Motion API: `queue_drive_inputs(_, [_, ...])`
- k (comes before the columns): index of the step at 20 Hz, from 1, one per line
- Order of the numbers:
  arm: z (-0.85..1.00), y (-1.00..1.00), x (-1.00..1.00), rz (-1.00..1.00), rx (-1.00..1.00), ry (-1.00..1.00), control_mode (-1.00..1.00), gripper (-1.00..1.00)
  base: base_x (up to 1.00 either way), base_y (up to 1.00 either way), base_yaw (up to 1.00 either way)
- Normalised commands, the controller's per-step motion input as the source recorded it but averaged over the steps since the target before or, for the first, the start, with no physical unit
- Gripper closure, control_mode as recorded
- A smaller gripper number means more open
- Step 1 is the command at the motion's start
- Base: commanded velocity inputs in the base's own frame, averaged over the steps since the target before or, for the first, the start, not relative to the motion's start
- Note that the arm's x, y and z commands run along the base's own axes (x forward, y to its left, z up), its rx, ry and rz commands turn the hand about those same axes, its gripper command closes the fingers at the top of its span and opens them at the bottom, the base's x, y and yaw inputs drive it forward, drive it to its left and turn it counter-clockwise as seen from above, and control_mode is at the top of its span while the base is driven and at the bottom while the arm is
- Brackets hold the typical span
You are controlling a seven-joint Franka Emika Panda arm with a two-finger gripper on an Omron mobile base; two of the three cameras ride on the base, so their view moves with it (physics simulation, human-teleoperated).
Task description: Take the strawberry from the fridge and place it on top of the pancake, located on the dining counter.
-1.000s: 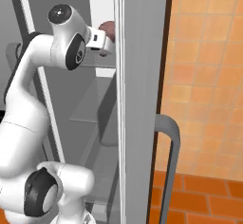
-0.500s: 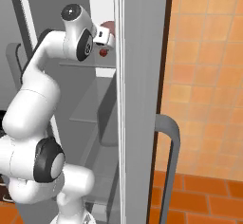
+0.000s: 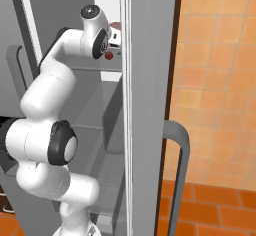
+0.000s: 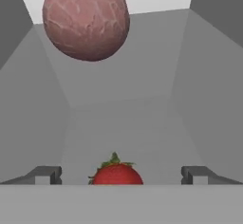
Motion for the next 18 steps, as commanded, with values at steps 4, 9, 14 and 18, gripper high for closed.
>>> queue_drive_inputs(4, [-0.28,0.0,0.15,-0.02,0.0,0.09,-1.0,-1.0,0.0,0.0,0.0])
queue_drive_inputs(9, [-0.29,0.0,0.17,-0.02,0.0,0.06,-1.0,-1.0,0.0,0.0,0.0])
queue_drive_inputs(14, [-0.26,0.07,0.01,-0.01,0.0,0.07,-1.0,-1.0,0.0,0.0,0.0])
queue_drive_inputs(18, [-0.36,0.04,-0.31,-0.05,0.0,0.07,-1.0,-1.0,0.0,0.0,0.0])
